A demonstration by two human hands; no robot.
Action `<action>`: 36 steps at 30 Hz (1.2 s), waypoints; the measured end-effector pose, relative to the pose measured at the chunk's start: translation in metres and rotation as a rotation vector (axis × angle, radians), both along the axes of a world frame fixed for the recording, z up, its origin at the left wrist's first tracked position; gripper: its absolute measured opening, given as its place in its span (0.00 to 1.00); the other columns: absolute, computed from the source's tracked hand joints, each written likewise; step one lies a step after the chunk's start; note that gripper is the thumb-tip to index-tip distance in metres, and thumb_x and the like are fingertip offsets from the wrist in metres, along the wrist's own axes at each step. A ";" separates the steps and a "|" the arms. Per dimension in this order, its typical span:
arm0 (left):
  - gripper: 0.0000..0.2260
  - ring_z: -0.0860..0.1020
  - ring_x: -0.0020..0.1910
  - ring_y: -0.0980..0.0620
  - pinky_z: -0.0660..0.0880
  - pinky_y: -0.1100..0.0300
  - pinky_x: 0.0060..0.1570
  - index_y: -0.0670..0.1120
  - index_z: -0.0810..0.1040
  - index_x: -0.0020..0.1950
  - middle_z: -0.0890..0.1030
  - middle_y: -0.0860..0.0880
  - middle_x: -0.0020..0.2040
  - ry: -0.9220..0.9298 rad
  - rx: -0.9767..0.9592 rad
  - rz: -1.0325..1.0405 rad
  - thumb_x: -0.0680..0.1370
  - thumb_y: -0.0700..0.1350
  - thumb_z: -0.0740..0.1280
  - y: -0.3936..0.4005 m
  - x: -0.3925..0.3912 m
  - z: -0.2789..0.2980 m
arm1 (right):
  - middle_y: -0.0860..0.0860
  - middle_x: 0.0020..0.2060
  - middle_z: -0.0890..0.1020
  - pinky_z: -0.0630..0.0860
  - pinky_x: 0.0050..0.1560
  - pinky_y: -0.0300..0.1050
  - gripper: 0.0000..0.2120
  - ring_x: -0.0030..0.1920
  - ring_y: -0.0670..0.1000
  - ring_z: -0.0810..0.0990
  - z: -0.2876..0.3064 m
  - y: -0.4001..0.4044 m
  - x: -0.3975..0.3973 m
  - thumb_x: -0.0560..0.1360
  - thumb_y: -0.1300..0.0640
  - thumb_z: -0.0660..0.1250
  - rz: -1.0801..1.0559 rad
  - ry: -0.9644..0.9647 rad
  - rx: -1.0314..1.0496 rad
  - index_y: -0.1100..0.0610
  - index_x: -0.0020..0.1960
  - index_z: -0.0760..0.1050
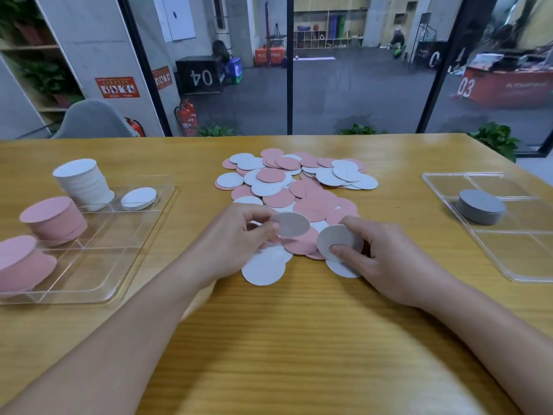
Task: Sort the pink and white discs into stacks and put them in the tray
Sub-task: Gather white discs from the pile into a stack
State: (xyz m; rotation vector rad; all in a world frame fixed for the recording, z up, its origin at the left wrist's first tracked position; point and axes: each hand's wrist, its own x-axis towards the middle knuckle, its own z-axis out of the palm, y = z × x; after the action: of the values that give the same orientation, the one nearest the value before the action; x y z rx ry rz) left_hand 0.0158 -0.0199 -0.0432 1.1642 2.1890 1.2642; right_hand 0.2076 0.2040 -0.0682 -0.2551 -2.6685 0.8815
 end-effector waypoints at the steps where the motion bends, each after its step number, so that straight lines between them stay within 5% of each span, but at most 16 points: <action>1: 0.12 0.85 0.46 0.54 0.79 0.63 0.47 0.49 0.89 0.54 0.89 0.52 0.49 -0.011 -0.021 -0.014 0.88 0.42 0.66 0.000 -0.001 -0.001 | 0.42 0.35 0.77 0.68 0.36 0.41 0.08 0.35 0.47 0.71 0.000 0.000 0.000 0.84 0.50 0.71 0.004 0.004 -0.002 0.47 0.47 0.74; 5: 0.21 0.88 0.56 0.56 0.78 0.63 0.56 0.47 0.90 0.56 0.91 0.52 0.53 -0.239 -0.028 0.025 0.85 0.33 0.58 0.000 0.001 0.003 | 0.44 0.35 0.76 0.68 0.36 0.41 0.09 0.35 0.47 0.70 0.001 0.000 0.000 0.84 0.50 0.71 0.013 0.018 0.007 0.50 0.48 0.75; 7: 0.17 0.89 0.53 0.57 0.77 0.65 0.51 0.44 0.90 0.55 0.91 0.53 0.52 -0.317 0.001 0.063 0.85 0.36 0.61 0.001 0.001 0.005 | 0.44 0.34 0.75 0.67 0.35 0.40 0.10 0.34 0.47 0.69 0.001 0.000 0.001 0.83 0.50 0.71 0.012 0.019 0.011 0.51 0.46 0.74; 9: 0.10 0.86 0.45 0.62 0.77 0.67 0.44 0.49 0.91 0.54 0.90 0.58 0.48 -0.186 0.012 0.108 0.84 0.40 0.69 0.002 -0.001 0.002 | 0.46 0.33 0.75 0.66 0.34 0.41 0.10 0.34 0.47 0.69 0.001 -0.001 0.001 0.83 0.50 0.71 0.012 0.017 0.006 0.51 0.46 0.74; 14: 0.15 0.87 0.53 0.49 0.83 0.54 0.56 0.55 0.89 0.60 0.87 0.55 0.56 -0.063 0.136 0.053 0.79 0.38 0.79 0.005 0.000 -0.010 | 0.44 0.34 0.77 0.67 0.34 0.39 0.09 0.34 0.47 0.71 0.002 -0.010 -0.004 0.83 0.49 0.72 0.009 0.079 -0.045 0.46 0.45 0.76; 17: 0.10 0.88 0.52 0.46 0.84 0.46 0.56 0.50 0.89 0.57 0.88 0.50 0.54 -0.124 0.215 -0.031 0.80 0.37 0.78 0.009 0.009 -0.008 | 0.46 0.37 0.80 0.72 0.37 0.45 0.06 0.36 0.49 0.75 0.001 -0.017 -0.009 0.83 0.47 0.72 -0.022 0.113 -0.077 0.47 0.52 0.76; 20: 0.08 0.88 0.56 0.40 0.84 0.39 0.60 0.44 0.88 0.58 0.89 0.46 0.56 -0.212 0.264 -0.125 0.82 0.34 0.74 0.010 0.018 -0.007 | 0.42 0.41 0.80 0.73 0.38 0.39 0.07 0.39 0.47 0.77 -0.001 -0.024 -0.010 0.83 0.49 0.72 0.005 0.109 -0.080 0.42 0.57 0.75; 24: 0.11 0.88 0.58 0.43 0.84 0.54 0.61 0.42 0.87 0.61 0.90 0.47 0.56 -0.143 0.226 -0.172 0.83 0.30 0.70 0.007 0.014 -0.001 | 0.40 0.39 0.78 0.73 0.40 0.46 0.04 0.41 0.45 0.75 -0.007 -0.028 -0.011 0.84 0.49 0.69 0.062 0.023 0.029 0.44 0.53 0.74; 28: 0.08 0.82 0.55 0.57 0.75 0.65 0.52 0.58 0.87 0.58 0.86 0.59 0.53 0.361 -0.030 -0.121 0.82 0.45 0.76 -0.014 -0.012 0.008 | 0.43 0.36 0.75 0.73 0.40 0.53 0.10 0.38 0.48 0.74 -0.009 -0.028 -0.013 0.85 0.47 0.67 0.047 0.005 0.072 0.47 0.48 0.69; 33: 0.20 0.76 0.60 0.61 0.71 0.70 0.54 0.65 0.85 0.62 0.80 0.63 0.58 0.355 -0.287 -0.154 0.72 0.64 0.83 -0.045 -0.018 0.004 | 0.44 0.37 0.75 0.73 0.40 0.53 0.12 0.38 0.49 0.73 -0.008 -0.030 -0.012 0.84 0.47 0.67 0.045 0.003 0.063 0.47 0.47 0.68; 36: 0.21 0.73 0.65 0.64 0.69 0.72 0.59 0.65 0.86 0.59 0.78 0.64 0.59 0.384 -0.298 -0.141 0.69 0.65 0.84 -0.044 -0.018 0.002 | 0.44 0.37 0.76 0.74 0.40 0.55 0.12 0.37 0.49 0.73 -0.009 -0.029 -0.013 0.84 0.46 0.67 0.037 -0.002 0.051 0.47 0.46 0.68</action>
State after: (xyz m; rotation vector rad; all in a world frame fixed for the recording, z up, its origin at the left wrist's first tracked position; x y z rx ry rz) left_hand -0.0021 -0.0637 -0.0411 1.4956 2.4011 0.6665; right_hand 0.1951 0.1749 -0.0768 -0.1960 -2.7017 0.8236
